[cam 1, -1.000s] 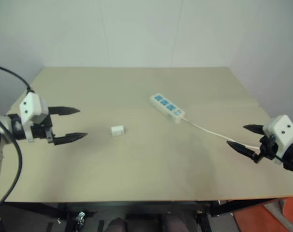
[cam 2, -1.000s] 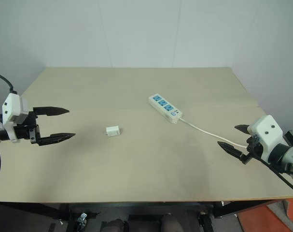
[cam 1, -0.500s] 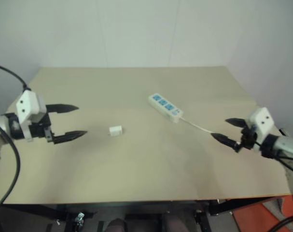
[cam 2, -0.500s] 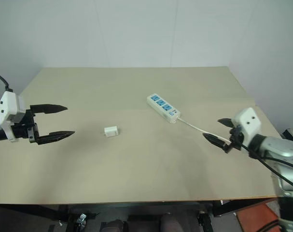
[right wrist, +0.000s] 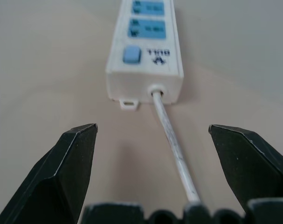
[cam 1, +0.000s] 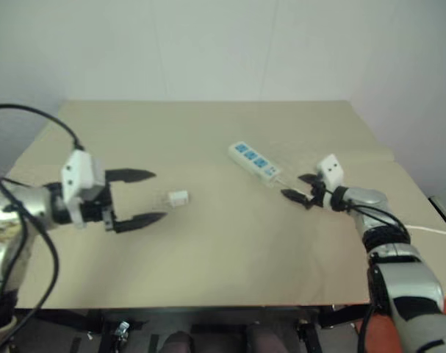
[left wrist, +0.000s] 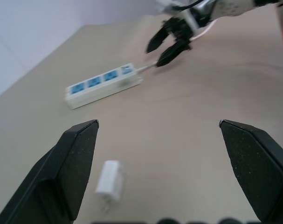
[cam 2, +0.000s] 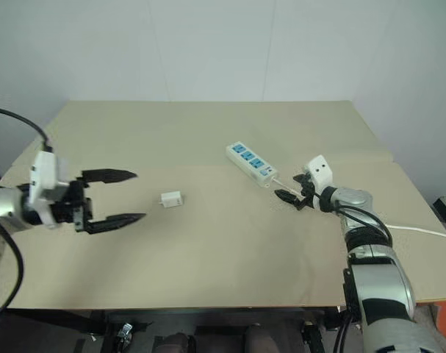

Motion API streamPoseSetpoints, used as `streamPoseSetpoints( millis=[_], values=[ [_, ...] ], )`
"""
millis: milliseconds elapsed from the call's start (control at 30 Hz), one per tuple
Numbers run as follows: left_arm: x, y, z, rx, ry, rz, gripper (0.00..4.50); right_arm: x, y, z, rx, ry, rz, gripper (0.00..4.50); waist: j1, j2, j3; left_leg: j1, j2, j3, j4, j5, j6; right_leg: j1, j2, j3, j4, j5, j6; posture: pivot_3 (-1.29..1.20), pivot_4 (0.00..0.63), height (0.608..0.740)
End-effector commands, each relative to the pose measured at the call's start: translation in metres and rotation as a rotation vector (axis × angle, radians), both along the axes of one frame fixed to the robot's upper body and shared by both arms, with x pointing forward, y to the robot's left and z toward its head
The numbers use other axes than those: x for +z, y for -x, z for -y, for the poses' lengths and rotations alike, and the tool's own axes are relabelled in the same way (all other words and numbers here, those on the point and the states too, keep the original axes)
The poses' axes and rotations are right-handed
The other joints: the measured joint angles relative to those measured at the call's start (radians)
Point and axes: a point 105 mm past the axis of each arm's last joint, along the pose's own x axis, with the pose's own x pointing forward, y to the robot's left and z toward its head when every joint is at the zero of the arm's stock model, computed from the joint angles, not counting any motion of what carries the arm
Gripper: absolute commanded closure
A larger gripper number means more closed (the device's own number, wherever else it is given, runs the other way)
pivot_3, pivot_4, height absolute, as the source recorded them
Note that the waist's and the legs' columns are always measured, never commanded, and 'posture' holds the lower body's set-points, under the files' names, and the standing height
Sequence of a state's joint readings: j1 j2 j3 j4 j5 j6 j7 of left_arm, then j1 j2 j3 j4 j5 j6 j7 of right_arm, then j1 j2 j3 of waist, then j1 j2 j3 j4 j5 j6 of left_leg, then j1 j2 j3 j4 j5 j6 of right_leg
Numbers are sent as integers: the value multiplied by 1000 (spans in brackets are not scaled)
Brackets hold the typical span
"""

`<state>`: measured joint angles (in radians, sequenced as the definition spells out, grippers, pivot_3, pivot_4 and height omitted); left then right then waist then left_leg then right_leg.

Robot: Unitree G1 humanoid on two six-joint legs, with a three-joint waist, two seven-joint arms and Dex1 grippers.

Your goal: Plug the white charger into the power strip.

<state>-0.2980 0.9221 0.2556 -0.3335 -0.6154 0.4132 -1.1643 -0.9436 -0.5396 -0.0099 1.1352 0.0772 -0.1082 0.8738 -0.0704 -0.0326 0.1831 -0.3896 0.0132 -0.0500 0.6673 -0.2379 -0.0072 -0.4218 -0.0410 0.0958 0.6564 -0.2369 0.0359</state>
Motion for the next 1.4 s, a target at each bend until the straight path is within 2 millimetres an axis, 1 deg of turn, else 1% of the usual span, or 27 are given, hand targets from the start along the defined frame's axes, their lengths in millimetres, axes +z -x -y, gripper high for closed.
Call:
streamPoseSetpoints(
  millis=[33, 133, 267, 300, 367, 533, 667, 733, 933, 1033, 1133, 1200, 1267, 1333, 1400],
  values=[
    [8, 4, 14, -39, 20, 34, 0, 4, -8, 4, -58, 36, 18, 30, -2, 0, 0, 0, 0, 0, 0, 0, 0, 0, 0, 0, 0, 0, 0, 0, 150, 740],
    [7, 3, 20, -45, 30, 37, 0, 4, -13, 3, -102, 16, 2, 30, -3, 0, 0, 1, 0, 0, 0, 0, 0, 0, 1, 0, 1, 0, 0, 0, 150, 740],
    [4, 2, 26, -64, 25, 25, 0, 0, -14, -1, -112, -25, -60, 30, -9, 0, 0, 1, 0, 0, 0, 0, 0, 0, 1, 0, 1, 0, -1, 0, 150, 740],
    [4, 1, 27, -67, 26, 22, 0, -2, -14, -2, -108, -27, -79, 197, -10, 0, 0, 1, 0, 0, 0, 0, 0, 0, 1, 0, 1, 0, -1, 0, 150, 740],
    [2, 1, 29, -75, 21, 16, 0, -4, -12, -4, -88, -27, -109, 637, -15, 0, 0, 1, 1, -1, 0, 0, 0, 0, 2, 0, 1, 0, -1, 0, 150, 740],
    [0, 2, 32, -108, 12, 23, 0, -3, -11, -8, -54, -14, -111, 2378, -22, 0, 0, 1, 0, -1, 0, 0, 0, 1, 1, 0, 1, 0, -1, 0, 150, 740],
    [-2, 3, 35, -115, 25, 20, 0, -1, -10, -8, -29, 2, -104, 3877, -27, 0, 0, 1, 1, -1, 0, 0, 0, 1, 2, 0, 1, 0, -1, 0, 150, 740],
    [-3, 5, 37, -134, 28, 17, 0, 0, -9, -6, -28, 4, -101, 4467, -28, 0, 0, 1, 0, -1, 0, 0, 0, 1, 2, 0, 1, 0, -1, 0, 150, 740],
    [-8, -1, 41, -146, 28, 1, 0, 17, -14, -13, -19, -17, 1, 4467, -28, 0, 0, 1, 0, -1, 0, 0, 0, 1, 2, 0, 1, 0, -1, 0, 150, 740],
    [-8, -4, 45, -166, 27, -1, 0, 19, -12, -13, -22, -8, 46, 4467, -27, 0, 0, 1, 0, -1, 0, 0, 0, 0, 2, 0, 1, 0, -1, 0, 150, 740],
    [-8, -7, 47, -179, 25, -4, 0, 14, 6, -12, 20, 8, 94, 4467, -24, 0, 0, 0, 1, -2, -1, 0, 0, 0, 2, 0, 1, 0, 0, 0, 150, 740],
    [-10, -9, 48, -190, 19, -12, 0, 9, 29, -9, 38, 44, 113, 4467, -17, 0, 0, 0, 0, -2, -1, 0, 0, 0, 1, 0, 1, 0, 0, 0, 150, 740],
    [-13, -10, 49, -197, 16, -18, 0, 8, 49, -8, 44, 55, 118, 4467, -3, 1, 0, -1, 0, -2, -1, 0, 0, -1, 1, -1, 1, 0, 0, 0, 150, 740],
    [-14, -11, 51, -218, 17, -30, 0, 7, 73, -3, 46, 81, 106, 4467, 3, 1, 0, 0, 0, -1, 0, 0, 0, -1, 0, 0, 1, 0, 0, 0, 150, 740],
    [-15, -13, 54, -230, 21, -34, 0, 5, 88, 2, 40, 99, 85, 4467, 5, 1, 0, 0, 0, -1, 0, 0, 0, 0, 1, 0, 1, 0, 1, 0, 150, 740]
  ],
)
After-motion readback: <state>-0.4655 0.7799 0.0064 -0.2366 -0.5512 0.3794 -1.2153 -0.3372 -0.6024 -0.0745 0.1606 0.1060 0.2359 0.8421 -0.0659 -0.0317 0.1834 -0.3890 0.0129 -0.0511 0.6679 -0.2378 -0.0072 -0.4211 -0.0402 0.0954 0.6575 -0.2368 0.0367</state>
